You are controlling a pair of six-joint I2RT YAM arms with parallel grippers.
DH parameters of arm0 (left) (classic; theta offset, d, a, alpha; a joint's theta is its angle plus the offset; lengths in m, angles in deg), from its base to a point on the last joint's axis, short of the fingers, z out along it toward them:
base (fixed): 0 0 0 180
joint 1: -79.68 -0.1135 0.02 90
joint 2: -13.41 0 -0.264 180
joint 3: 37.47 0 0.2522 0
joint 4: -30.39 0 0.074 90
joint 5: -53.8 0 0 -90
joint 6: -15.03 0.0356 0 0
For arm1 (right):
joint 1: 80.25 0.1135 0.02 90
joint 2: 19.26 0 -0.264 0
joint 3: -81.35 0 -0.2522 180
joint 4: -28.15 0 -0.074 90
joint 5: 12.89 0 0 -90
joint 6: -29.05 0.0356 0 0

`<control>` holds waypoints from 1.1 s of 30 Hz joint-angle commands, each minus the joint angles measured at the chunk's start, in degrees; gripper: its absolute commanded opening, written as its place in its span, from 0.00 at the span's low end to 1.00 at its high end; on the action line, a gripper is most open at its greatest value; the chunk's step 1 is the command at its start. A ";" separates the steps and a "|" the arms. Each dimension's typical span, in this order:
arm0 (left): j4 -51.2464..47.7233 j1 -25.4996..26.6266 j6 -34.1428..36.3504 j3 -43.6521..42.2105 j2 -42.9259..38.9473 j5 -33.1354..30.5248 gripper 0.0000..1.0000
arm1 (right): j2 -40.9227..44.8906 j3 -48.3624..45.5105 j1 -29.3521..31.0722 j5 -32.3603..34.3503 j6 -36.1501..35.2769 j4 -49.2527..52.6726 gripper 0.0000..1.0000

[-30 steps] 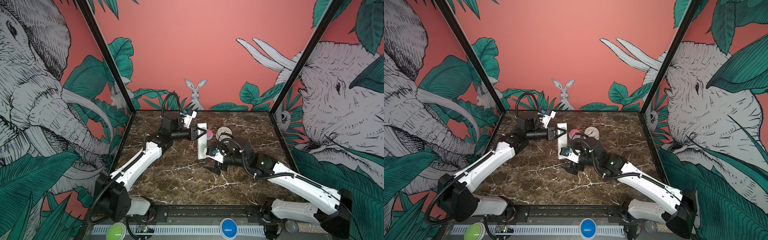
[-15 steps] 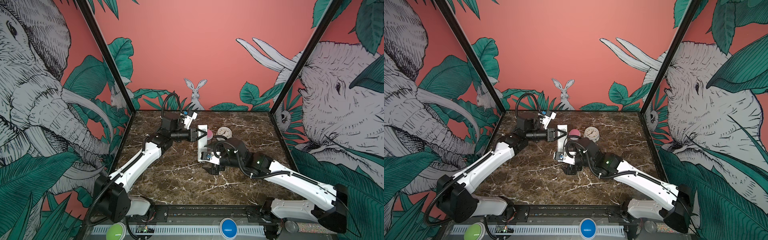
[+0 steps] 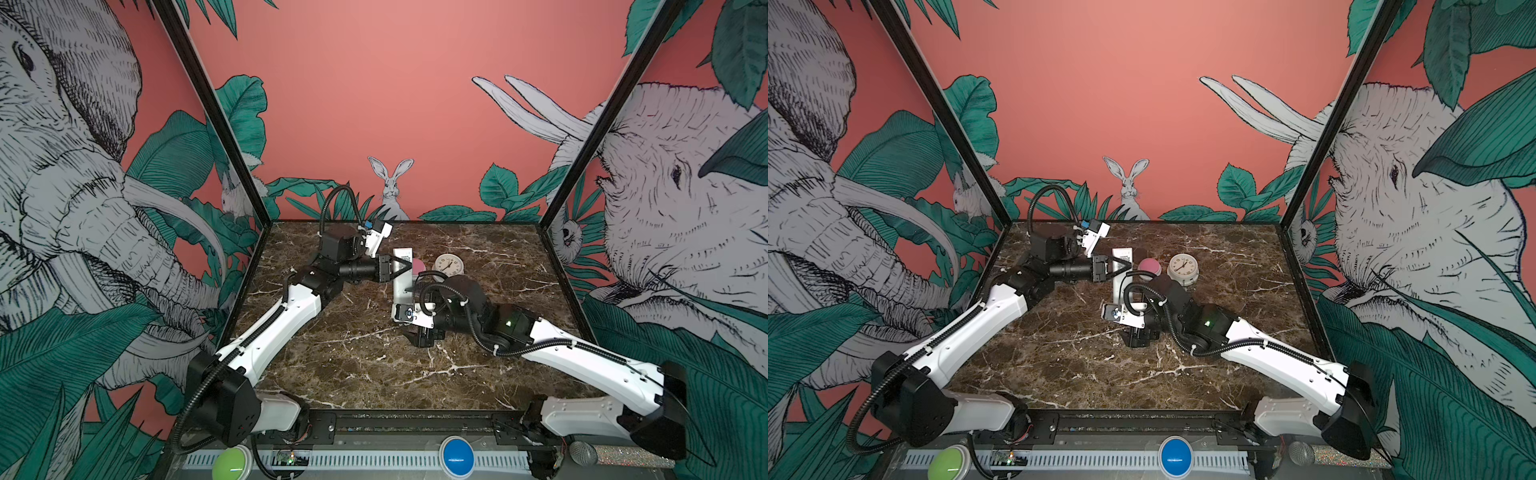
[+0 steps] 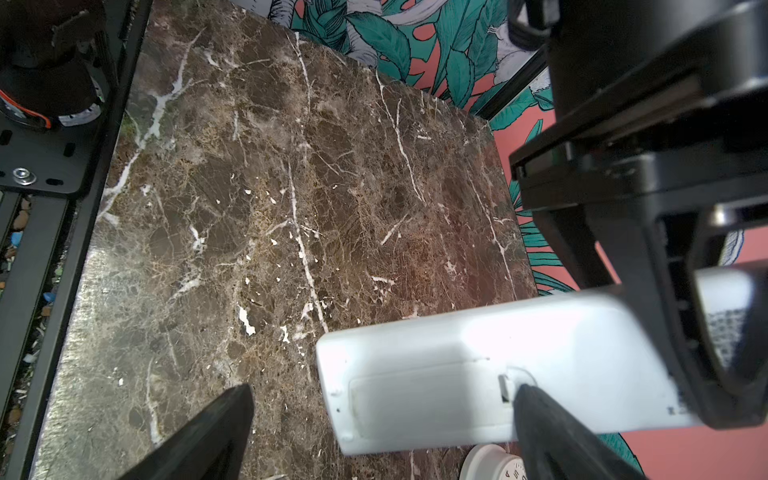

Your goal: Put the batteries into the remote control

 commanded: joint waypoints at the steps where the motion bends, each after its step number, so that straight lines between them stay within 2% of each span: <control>1: 2.31 0.19 -1.18 0.68 -2.02 2.54 0.00 | -0.90 1.09 0.49 1.12 -0.54 -1.06 1.00; 11: 3.63 0.15 -2.06 0.20 -1.95 3.24 0.00 | -0.11 -0.31 1.08 2.21 0.27 -4.30 1.00; 20: 5.36 0.14 -2.83 -0.68 -2.19 3.46 0.00 | -1.17 -0.23 1.07 2.13 0.00 -3.19 1.00; 33: 6.38 0.12 -3.03 -0.07 -1.67 3.88 0.00 | -2.93 0.87 1.10 -2.52 0.88 2.89 0.93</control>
